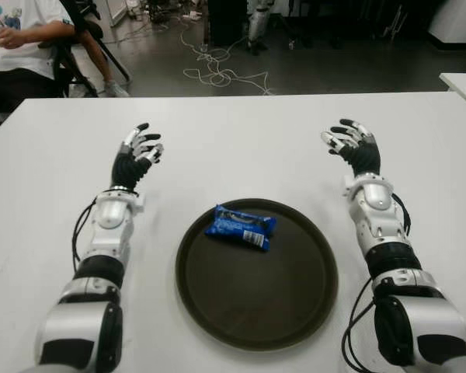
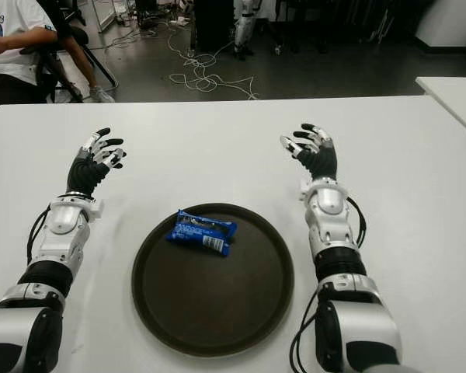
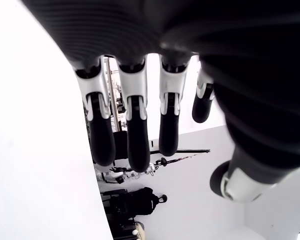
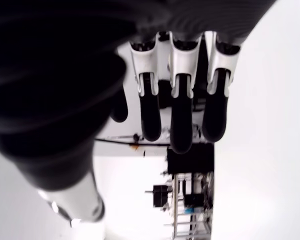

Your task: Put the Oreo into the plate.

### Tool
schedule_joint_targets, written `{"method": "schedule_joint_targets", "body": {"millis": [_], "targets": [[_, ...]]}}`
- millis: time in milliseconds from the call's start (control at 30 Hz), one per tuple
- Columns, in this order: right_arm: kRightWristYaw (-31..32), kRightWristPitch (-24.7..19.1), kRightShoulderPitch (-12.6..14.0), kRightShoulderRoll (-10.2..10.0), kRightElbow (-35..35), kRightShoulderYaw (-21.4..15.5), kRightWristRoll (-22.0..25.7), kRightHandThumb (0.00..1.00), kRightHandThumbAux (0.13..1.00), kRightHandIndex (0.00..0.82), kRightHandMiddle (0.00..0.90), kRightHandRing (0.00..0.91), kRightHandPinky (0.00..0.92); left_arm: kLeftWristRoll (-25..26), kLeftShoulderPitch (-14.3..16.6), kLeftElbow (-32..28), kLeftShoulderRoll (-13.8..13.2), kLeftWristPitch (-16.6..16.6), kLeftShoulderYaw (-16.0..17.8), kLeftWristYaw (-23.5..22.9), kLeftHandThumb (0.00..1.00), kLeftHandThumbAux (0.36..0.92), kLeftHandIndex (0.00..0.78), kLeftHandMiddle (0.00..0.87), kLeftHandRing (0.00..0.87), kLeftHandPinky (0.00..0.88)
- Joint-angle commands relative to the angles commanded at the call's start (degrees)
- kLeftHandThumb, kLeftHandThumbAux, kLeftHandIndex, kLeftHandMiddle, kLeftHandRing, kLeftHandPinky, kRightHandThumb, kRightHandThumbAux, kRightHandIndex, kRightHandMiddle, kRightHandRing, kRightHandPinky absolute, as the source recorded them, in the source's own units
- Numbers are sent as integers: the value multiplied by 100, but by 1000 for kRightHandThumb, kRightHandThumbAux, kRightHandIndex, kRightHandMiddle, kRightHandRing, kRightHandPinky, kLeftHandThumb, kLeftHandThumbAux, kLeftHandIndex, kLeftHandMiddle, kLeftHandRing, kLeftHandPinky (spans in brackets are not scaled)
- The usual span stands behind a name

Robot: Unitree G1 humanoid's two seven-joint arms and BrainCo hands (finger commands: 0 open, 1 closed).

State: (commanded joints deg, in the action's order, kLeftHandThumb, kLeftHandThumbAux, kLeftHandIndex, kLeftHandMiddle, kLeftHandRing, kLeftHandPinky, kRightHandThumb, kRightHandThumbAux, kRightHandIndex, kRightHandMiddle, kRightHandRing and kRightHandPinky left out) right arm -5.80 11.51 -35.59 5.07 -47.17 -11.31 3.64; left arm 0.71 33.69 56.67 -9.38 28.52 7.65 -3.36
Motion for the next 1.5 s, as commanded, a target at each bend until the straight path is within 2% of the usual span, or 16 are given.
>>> {"method": "schedule_joint_targets", "body": {"millis": [33, 67, 167, 267, 900, 1500], "targets": [[-6, 19, 20, -10, 37, 8, -2, 373, 794, 330, 348, 389, 443, 7, -4, -7, 3, 4, 4, -10, 445, 665, 133, 265, 316, 394], [-11, 33, 32, -16, 57, 15, -3, 482, 773, 357, 351, 391, 443, 12, -8, -12, 4, 6, 7, -17, 451, 669, 132, 266, 316, 393], [-43, 118, 110, -57, 176, 61, -33, 612, 749, 390, 357, 395, 445, 35, -16, -24, 10, -8, 25, -34, 459, 677, 131, 271, 317, 393], [-31, 265, 156, -56, 196, 110, -73, 653, 742, 400, 356, 395, 445, 42, -10, -7, 10, -25, 32, -24, 459, 679, 130, 271, 317, 393], [-8, 421, 185, -10, 132, 245, -157, 670, 737, 402, 336, 375, 433, 25, -21, -18, -3, -10, 22, 36, 435, 675, 135, 275, 326, 406], [-21, 595, 172, -16, 73, 318, -178, 673, 737, 405, 363, 397, 456, 102, -10, 13, -35, -33, 63, -109, 452, 680, 132, 269, 316, 393]]}}
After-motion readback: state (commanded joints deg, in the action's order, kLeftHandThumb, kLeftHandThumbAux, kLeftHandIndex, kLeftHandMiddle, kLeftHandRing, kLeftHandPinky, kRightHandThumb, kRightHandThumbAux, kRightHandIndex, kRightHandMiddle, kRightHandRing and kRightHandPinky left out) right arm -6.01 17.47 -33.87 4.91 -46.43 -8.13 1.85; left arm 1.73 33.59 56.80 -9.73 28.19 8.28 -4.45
